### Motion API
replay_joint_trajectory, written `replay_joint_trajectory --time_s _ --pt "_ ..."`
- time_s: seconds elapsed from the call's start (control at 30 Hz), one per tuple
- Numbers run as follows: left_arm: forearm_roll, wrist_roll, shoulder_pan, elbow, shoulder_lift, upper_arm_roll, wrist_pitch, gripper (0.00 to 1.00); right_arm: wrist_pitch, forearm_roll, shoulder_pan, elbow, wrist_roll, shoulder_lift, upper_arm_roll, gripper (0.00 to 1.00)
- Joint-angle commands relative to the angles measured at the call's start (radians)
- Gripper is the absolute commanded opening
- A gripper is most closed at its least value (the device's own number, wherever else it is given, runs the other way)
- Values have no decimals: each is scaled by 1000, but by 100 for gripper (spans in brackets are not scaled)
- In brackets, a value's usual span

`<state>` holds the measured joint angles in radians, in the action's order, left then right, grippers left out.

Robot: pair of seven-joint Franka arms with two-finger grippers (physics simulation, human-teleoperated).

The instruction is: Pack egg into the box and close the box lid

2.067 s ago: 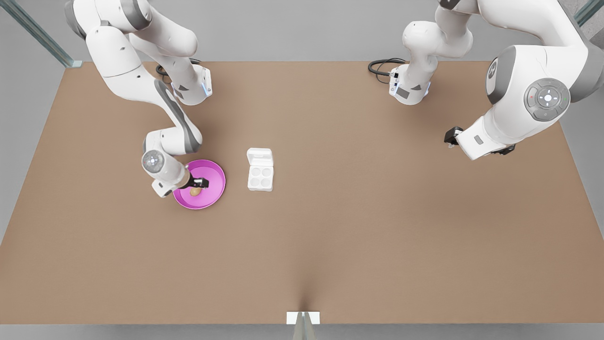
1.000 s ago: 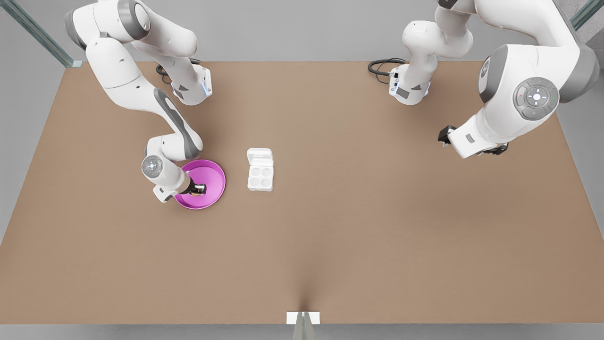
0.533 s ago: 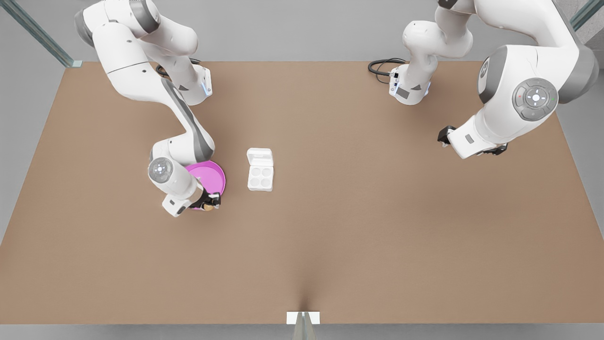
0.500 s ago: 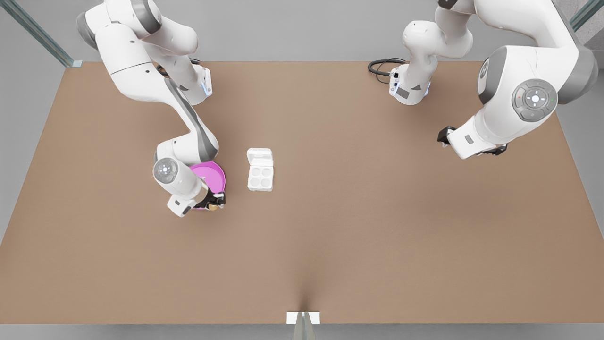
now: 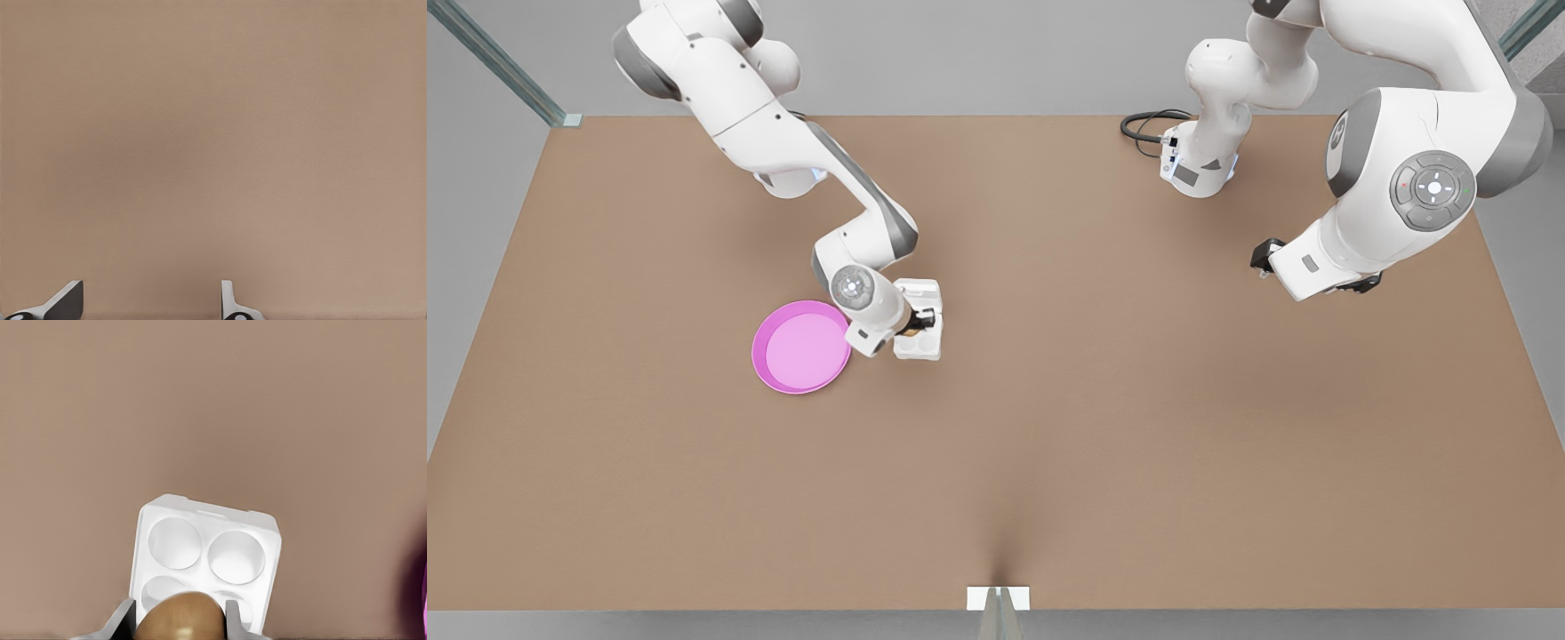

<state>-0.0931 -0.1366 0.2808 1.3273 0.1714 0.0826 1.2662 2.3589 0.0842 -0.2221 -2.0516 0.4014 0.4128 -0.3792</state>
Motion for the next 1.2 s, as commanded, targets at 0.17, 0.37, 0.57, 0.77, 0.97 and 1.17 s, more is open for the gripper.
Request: replay_joint_trajectory --time_s 0.17,0.37,0.57,0.77,0.97,1.17 --pt "0 0 -2 0 0 0 -2 100 53 -17 -6 -12 275 -6 -7 100" --pt "0 -1 -3 1 8 2 -17 100 -317 -49 35 567 22 -9 -26 100" --pt "463 1349 472 -10 241 0 230 22 -870 -115 429 716 -52 -159 -12 100" --pt "523 1783 703 -56 451 -1 933 21 -737 6 259 458 -207 -410 312 100" --pt "487 1786 778 -66 585 -1 1139 21 -797 -29 219 459 -217 -370 310 100" --pt "484 1775 838 -66 657 -1 1158 21 -823 -43 214 516 -208 -348 316 100"
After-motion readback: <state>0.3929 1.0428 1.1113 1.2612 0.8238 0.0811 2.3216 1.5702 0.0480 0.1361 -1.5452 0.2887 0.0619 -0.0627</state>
